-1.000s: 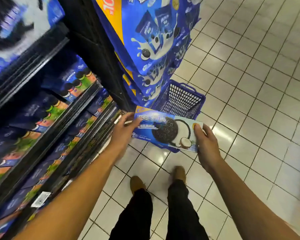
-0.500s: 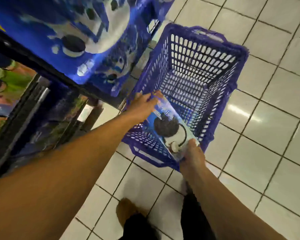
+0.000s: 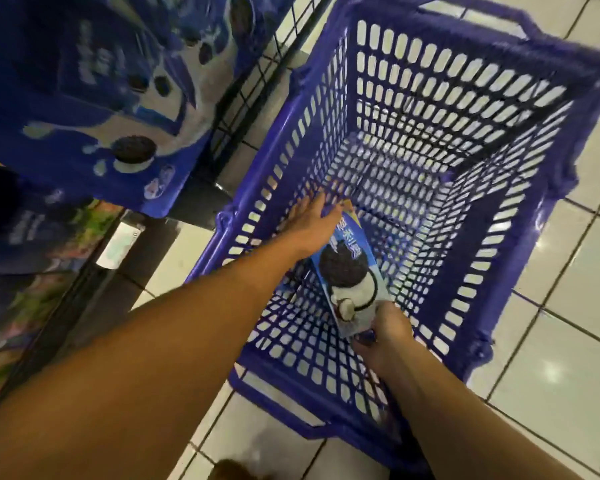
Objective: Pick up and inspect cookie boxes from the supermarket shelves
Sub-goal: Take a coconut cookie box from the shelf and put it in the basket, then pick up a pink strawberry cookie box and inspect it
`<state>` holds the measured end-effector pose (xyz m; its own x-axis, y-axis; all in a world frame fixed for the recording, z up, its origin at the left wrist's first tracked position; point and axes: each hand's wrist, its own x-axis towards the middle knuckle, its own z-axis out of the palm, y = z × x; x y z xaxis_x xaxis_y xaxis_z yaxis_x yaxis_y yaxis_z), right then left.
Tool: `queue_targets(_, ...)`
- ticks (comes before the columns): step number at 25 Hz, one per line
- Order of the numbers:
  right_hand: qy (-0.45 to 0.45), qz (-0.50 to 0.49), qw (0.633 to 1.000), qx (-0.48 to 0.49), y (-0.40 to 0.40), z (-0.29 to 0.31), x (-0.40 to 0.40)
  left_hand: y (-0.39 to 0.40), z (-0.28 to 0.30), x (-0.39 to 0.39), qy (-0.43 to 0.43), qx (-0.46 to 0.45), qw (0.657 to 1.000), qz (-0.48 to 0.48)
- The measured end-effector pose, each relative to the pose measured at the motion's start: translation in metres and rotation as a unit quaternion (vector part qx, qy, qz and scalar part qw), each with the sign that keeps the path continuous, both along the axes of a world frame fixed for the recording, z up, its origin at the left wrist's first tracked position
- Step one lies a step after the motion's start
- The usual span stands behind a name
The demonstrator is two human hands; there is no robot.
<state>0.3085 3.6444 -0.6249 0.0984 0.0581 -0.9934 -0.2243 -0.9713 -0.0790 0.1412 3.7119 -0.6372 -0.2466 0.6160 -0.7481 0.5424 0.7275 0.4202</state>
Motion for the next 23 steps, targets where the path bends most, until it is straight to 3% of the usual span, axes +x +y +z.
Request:
queue_targets(3,0.0,0.043,0.998,-0.046,-0.009,0.04,0.009,-0.028,0.041,-0.005,0.013,0.029,0.997,0.071)
queue_targets(6,0.011,0.03,0.999,-0.018,-0.019,0.104,0.019,-0.082,0.112,0.003,-0.036,0.011,0.982,0.185)
queue_targets(9,0.036,0.034,0.998,0.04,-0.027,0.188,0.032,-0.136,0.217,0.019,-0.101,-0.042,0.948,0.3)
queue_targets(13,0.092,0.08,0.984,0.129,-0.036,0.32,0.034,-0.188,0.36,0.031,-0.227,-0.084,0.895,0.373)
queue_targets(20,0.141,0.213,0.931,0.26,-0.067,0.552,0.023,-0.257,0.561,0.023,-0.278,0.058,0.865,0.414)
queue_targets(23,0.12,0.331,0.872,0.339,-0.076,0.633,0.019,-0.284,0.63,0.009,-0.282,0.13,0.861,0.403)
